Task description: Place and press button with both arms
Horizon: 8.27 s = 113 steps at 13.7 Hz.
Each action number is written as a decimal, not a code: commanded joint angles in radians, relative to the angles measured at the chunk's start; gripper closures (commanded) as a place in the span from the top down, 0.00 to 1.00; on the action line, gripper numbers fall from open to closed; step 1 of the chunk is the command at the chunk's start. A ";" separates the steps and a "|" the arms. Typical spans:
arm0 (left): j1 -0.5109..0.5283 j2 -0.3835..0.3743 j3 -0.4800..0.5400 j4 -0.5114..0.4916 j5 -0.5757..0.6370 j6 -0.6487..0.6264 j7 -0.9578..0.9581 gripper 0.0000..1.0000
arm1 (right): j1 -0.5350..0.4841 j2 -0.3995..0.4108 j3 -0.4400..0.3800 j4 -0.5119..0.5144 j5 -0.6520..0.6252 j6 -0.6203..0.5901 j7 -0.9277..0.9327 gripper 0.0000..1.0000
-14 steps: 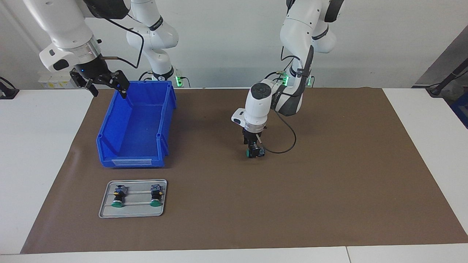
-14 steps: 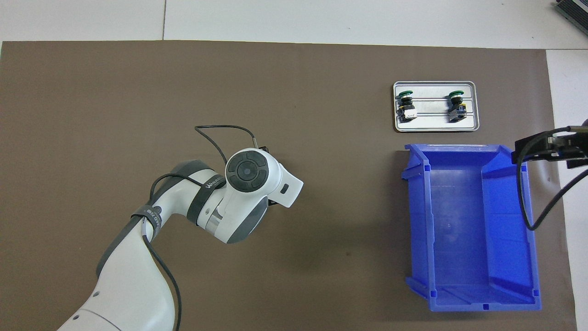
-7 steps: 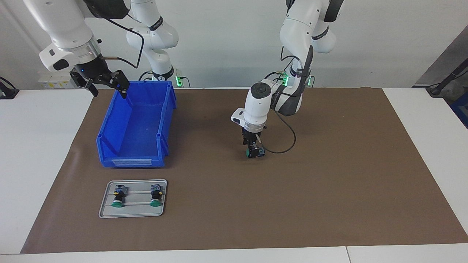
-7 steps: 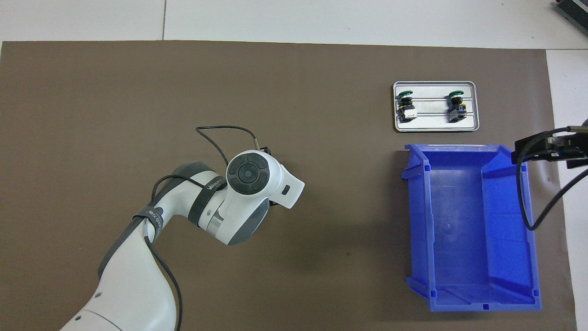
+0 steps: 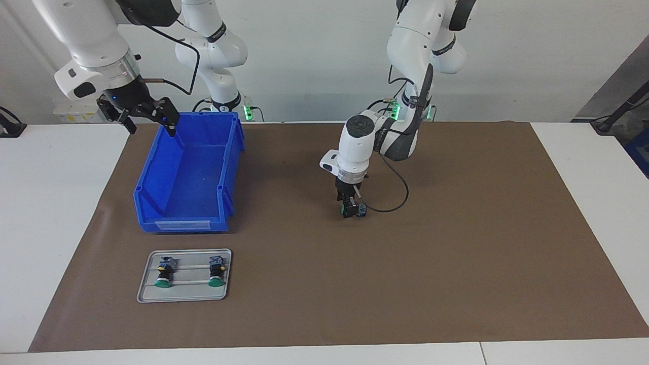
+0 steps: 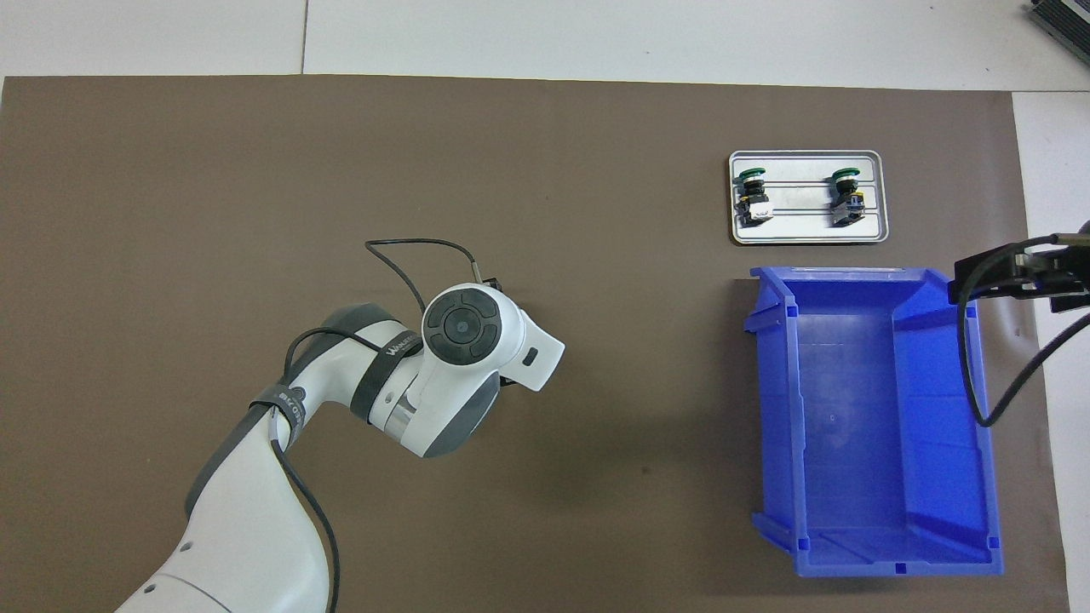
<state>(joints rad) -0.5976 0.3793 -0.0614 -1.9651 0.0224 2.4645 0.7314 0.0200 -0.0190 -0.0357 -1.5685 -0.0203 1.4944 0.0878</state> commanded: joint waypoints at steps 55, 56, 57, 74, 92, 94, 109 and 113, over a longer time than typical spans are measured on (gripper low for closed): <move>0.300 -0.172 0.009 -0.340 -1.850 -0.326 1.450 0.00 | -0.006 -0.021 0.002 -0.019 0.003 -0.003 -0.026 1.00; 0.300 -0.172 0.009 -0.345 -1.858 -0.328 1.465 0.00 | -0.006 -0.019 0.004 -0.019 0.003 -0.003 -0.026 1.00; 0.300 -0.172 0.009 -0.347 -1.868 -0.334 1.470 0.00 | -0.006 -0.019 0.004 -0.019 0.003 -0.003 -0.026 1.00; 0.289 -0.165 0.011 -0.428 -1.908 -0.344 1.556 0.16 | -0.006 -0.019 0.004 -0.019 0.003 -0.003 -0.026 1.00; 0.328 -0.160 0.015 -0.393 -1.902 -0.337 1.545 0.54 | -0.006 -0.019 0.004 -0.019 0.003 -0.003 -0.026 1.00; 0.329 -0.160 0.015 -0.377 -1.902 -0.337 1.536 0.54 | -0.006 -0.019 0.004 -0.019 0.003 -0.003 -0.026 1.00; 0.297 -0.237 -0.081 -0.143 -1.900 0.029 1.035 0.54 | -0.006 -0.019 0.004 -0.019 0.003 -0.003 -0.026 1.00; 0.297 -0.240 -0.208 -0.086 -1.900 0.307 0.890 0.54 | -0.006 -0.019 0.004 -0.019 0.003 -0.003 -0.026 1.00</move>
<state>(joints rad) -0.2872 0.1469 -0.2186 -2.0777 -1.8681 2.6313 1.6878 0.0200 -0.0199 -0.0357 -1.5690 -0.0203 1.4944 0.0878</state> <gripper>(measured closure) 0.463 0.000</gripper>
